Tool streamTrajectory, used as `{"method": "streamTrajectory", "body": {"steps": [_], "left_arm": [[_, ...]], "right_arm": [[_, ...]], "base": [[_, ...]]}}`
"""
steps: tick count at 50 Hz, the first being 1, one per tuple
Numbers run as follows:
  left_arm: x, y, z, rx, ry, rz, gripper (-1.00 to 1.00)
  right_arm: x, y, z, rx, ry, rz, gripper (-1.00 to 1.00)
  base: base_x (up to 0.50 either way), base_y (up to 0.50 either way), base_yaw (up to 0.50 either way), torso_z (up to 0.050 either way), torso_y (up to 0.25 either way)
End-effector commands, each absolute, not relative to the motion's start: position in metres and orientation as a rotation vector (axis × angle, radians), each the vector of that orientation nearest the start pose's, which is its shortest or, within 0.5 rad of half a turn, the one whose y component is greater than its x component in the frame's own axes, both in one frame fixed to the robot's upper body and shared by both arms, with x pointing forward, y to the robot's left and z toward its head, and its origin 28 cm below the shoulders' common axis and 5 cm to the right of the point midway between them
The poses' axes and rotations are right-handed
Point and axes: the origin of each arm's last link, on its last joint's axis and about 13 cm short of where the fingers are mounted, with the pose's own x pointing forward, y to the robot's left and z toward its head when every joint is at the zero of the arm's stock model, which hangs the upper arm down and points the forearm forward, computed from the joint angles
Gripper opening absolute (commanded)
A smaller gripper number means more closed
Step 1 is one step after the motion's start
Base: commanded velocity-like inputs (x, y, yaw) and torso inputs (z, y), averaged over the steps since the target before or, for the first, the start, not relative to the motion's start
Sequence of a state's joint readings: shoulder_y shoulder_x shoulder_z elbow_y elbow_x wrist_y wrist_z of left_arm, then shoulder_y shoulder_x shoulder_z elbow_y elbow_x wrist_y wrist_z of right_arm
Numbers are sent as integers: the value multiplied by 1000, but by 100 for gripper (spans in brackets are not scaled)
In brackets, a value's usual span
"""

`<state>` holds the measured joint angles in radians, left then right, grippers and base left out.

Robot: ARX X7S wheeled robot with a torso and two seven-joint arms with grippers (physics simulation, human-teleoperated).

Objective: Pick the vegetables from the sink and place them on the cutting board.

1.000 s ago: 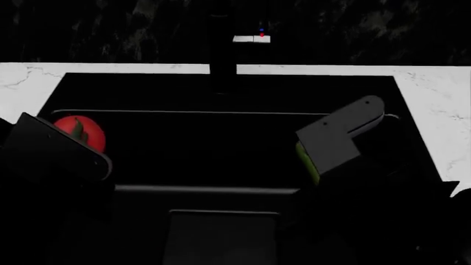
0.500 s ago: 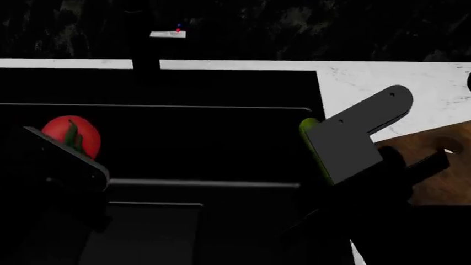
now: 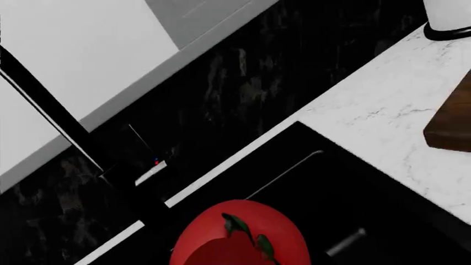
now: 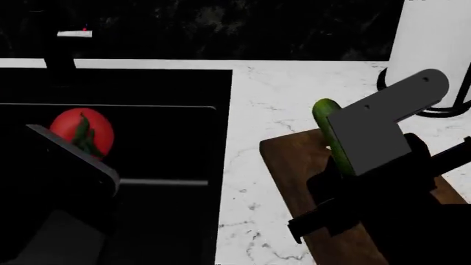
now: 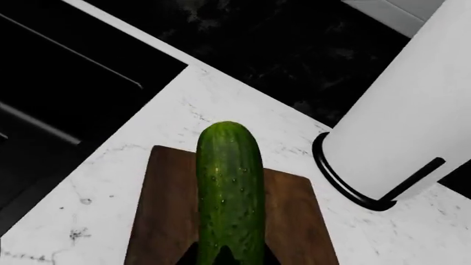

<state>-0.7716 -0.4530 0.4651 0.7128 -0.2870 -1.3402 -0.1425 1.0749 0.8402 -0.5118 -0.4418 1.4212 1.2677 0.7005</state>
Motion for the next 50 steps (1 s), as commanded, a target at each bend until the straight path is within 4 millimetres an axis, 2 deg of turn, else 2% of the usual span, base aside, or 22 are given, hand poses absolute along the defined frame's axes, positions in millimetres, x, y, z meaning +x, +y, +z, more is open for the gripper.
{"method": "streamTrajectory", "body": {"steps": [1,24,30,36,41,50], "left_arm": [[242,210,223,561,-22,-206,-100],[241,205,234,566,-45,-215,-100],[240,200,237,521,-53,-253,-100],[242,197,247,448,-63,-292,-100],[250,192,257,362,13,-344,-100],[258,185,264,267,104,-464,-100]], "right_arm": [[237,-156,254,-427,298,167,-100],[237,-158,251,-398,289,179,-100],[236,-156,248,-401,277,194,-100],[233,-154,251,-379,267,207,-100],[230,-147,255,-450,248,220,-100],[230,-146,259,-417,262,210,-100]], "base": [[0,-500,0,0,0],[0,-500,0,0,1],[0,-500,0,0,0],[7,-117,0,0,0],[0,0,0,0,0],[0,0,0,0,0]]}}
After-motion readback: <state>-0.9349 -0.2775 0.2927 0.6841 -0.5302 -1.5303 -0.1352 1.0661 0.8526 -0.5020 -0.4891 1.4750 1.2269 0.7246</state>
